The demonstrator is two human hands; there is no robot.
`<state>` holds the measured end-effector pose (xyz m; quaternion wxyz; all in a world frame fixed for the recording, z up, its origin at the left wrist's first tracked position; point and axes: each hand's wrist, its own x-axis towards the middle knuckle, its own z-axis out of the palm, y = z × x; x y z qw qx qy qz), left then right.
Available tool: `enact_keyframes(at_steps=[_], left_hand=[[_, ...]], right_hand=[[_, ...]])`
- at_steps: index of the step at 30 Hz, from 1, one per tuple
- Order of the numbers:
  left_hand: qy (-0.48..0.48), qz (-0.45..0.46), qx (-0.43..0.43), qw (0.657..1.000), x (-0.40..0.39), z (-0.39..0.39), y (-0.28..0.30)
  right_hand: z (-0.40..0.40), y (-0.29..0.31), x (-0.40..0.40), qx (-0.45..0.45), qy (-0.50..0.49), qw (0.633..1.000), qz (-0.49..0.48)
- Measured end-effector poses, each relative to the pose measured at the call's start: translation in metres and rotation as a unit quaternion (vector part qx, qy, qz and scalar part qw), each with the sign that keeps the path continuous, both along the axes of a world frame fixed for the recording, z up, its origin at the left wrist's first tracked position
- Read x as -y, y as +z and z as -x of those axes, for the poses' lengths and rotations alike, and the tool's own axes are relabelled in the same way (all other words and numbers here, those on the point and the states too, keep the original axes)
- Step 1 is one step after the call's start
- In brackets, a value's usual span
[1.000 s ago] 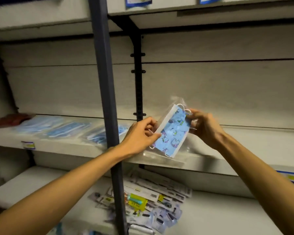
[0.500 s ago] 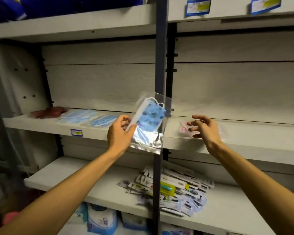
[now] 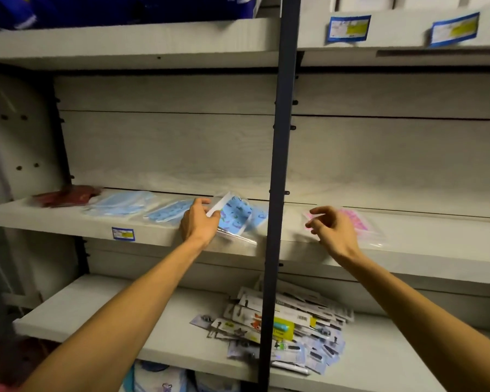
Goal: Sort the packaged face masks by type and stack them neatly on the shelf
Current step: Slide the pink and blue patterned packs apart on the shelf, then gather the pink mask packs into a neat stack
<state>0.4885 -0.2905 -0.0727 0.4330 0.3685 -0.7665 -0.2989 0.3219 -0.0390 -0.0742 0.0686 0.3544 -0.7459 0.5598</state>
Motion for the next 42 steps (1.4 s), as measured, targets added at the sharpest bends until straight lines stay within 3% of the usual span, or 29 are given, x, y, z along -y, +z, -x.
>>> enact_keyframes(at_steps=[3, 7, 12, 16, 22, 27, 30, 34, 42], left_hand=[[-0.008, 0.023, 0.052, 0.998, 0.007, 0.007, -0.002], [-0.094, 0.058, 0.139, 0.984, 0.011, 0.009, -0.005], [-0.14, 0.16, 0.188, 0.959, 0.002, -0.002, -0.007], [-0.118, 0.238, 0.107, 0.958, -0.022, -0.018, -0.009], [-0.124, 0.402, 0.002, 0.907, -0.082, -0.018, 0.011], [-0.213, 0.486, 0.055, 0.846, -0.13, 0.0, 0.009], [-0.246, 0.484, 0.082, 0.836, -0.149, 0.017, 0.001], [-0.236, 0.377, 0.105, 0.889, -0.164, 0.047, -0.001], [-0.182, 0.239, 0.306, 0.904, -0.165, 0.131, 0.012]], right_hand=[[0.004, -0.002, -0.003, -0.01, 0.004, 1.0, -0.027], [0.011, 0.005, -0.009, -0.046, 0.003, 0.996, -0.074], [0.009, 0.005, -0.012, -0.082, -0.002, 0.992, -0.099], [0.008, -0.002, -0.022, -0.15, -0.023, 0.978, -0.147], [0.027, 0.003, -0.058, -0.229, -0.082, 0.929, -0.279], [0.038, -0.001, -0.086, -0.238, -0.125, 0.873, -0.406], [0.046, -0.006, -0.098, -0.22, -0.127, 0.862, -0.438], [0.062, -0.006, -0.105, -0.179, -0.157, 0.882, -0.406], [0.133, 0.009, -0.101, -0.022, -0.159, 0.923, -0.349]])
